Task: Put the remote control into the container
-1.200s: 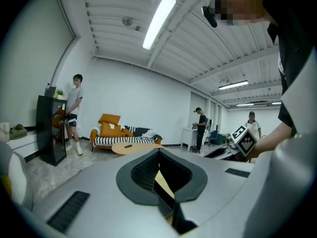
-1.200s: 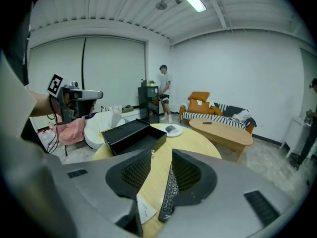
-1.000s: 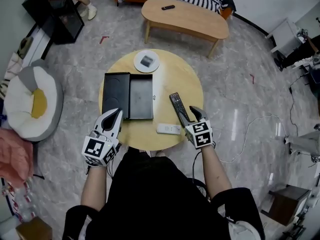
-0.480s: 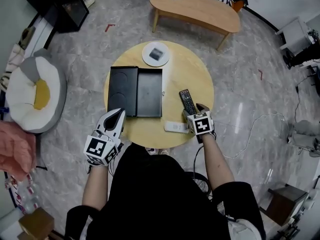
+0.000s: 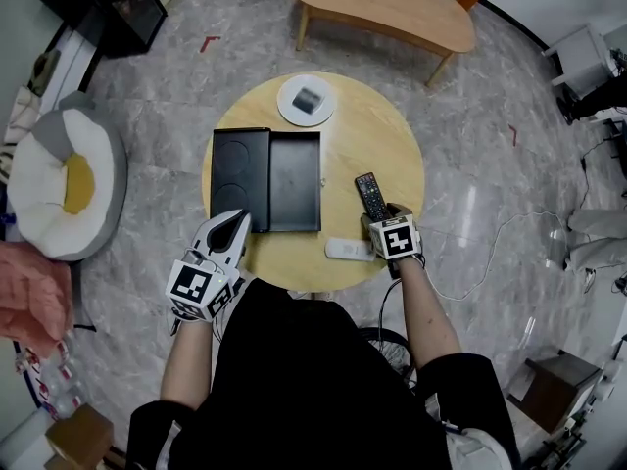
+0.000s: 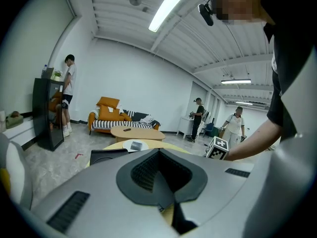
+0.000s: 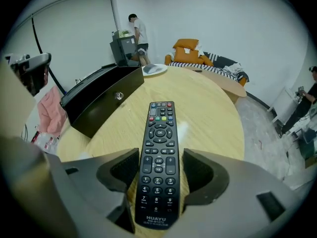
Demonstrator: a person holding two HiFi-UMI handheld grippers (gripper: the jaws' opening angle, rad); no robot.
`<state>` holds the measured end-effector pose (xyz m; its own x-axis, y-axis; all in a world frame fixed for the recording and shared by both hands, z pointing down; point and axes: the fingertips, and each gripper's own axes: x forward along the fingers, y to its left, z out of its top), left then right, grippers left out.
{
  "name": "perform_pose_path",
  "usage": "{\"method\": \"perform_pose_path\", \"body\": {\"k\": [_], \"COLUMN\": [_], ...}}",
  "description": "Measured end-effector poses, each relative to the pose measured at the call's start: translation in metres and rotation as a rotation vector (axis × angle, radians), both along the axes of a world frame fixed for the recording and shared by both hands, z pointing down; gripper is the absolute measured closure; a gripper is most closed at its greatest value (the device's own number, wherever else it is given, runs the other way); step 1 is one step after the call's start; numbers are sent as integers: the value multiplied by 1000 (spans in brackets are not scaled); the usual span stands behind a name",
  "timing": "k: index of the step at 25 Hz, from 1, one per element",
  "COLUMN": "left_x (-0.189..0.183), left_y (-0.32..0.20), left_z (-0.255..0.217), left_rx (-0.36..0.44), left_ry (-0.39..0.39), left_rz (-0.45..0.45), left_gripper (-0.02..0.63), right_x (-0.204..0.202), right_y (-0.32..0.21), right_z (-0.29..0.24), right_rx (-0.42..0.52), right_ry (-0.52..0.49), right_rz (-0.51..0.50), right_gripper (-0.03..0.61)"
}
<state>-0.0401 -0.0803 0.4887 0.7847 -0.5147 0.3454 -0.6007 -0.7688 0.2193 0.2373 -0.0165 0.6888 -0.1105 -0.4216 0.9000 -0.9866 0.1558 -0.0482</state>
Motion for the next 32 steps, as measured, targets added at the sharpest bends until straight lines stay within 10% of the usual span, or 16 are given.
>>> {"method": "perform_pose_path", "body": {"k": [13, 32], "left_x": [5, -19], "left_y": [0, -3], "left_z": [5, 0], "left_rx": [-17, -5], "left_ry": [2, 28], "left_rz": [11, -11], "left_gripper": [607, 606], "right_x": [1, -27], "right_y": [1, -54], "right_z": [2, -68], "right_rx": [-77, 118], "right_ry": [26, -58], "right_rz": [10, 65], "right_gripper": [328, 330]}}
